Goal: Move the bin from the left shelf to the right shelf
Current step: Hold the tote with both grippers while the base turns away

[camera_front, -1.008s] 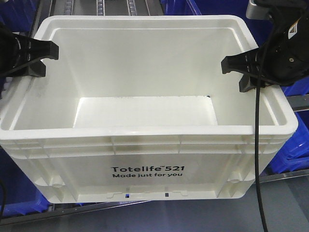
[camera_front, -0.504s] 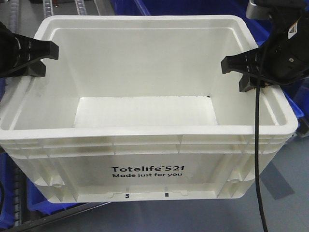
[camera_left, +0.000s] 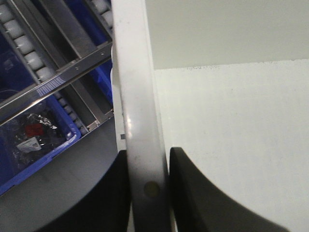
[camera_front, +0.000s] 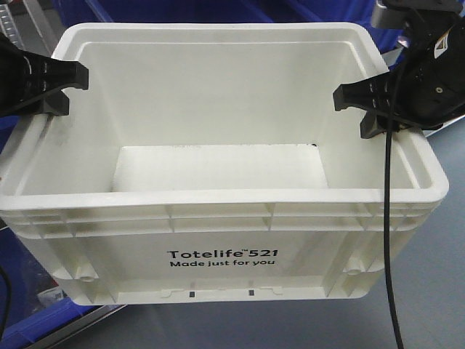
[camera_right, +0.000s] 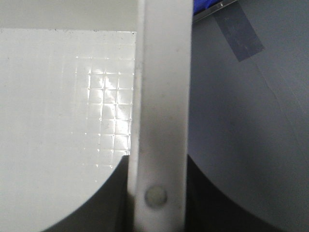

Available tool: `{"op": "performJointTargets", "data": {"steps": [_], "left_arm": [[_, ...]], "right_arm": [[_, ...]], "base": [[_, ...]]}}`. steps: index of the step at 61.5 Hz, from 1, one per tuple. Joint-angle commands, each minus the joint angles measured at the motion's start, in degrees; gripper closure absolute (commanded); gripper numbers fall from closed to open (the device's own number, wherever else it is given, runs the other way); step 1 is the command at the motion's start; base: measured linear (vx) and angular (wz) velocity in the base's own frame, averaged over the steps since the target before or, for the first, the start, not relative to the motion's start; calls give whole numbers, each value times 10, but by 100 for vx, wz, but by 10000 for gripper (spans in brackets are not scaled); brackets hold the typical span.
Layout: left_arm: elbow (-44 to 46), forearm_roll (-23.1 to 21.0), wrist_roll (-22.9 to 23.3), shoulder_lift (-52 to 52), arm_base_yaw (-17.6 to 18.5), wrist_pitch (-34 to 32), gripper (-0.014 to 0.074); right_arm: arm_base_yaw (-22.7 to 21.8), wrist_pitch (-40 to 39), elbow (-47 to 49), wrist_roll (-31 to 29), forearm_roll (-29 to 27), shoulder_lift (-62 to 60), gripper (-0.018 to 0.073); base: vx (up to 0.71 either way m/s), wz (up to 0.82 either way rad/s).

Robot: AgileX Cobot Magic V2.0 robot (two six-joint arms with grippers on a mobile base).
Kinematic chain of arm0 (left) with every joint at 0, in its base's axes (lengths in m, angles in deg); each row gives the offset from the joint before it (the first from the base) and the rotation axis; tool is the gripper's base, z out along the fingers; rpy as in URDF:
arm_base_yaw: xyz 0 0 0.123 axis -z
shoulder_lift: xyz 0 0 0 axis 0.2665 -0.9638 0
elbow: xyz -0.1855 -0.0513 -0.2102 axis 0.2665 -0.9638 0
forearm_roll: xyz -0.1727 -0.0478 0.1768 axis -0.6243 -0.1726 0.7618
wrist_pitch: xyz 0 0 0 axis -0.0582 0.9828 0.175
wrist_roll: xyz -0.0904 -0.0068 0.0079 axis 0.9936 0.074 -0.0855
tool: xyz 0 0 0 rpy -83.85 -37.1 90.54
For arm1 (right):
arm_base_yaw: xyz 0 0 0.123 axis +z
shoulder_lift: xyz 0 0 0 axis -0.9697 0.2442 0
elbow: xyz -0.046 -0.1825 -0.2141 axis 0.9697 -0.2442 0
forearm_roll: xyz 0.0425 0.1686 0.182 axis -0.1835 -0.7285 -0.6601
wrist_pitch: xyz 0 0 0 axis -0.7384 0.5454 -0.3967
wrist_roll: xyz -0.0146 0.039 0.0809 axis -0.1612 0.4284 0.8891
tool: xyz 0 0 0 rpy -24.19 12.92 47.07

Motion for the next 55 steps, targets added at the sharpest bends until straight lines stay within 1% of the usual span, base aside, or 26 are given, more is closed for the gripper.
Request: {"op": "performJointTargets", "data": {"steps": [1, 39, 55], "left_arm": [[19, 40, -9, 24, -2, -47, 603], [19, 40, -9, 24, -2, -47, 602], [19, 40, -9, 24, -2, -47, 602]], "right_arm": [[-4, -41, 21, -11, 28, -32, 509], [-4, -41, 21, -11, 28, -32, 509], [-4, -41, 21, -11, 28, -32, 509]], "base": [[-6, -44], [-3, -37], [2, -48]]}}
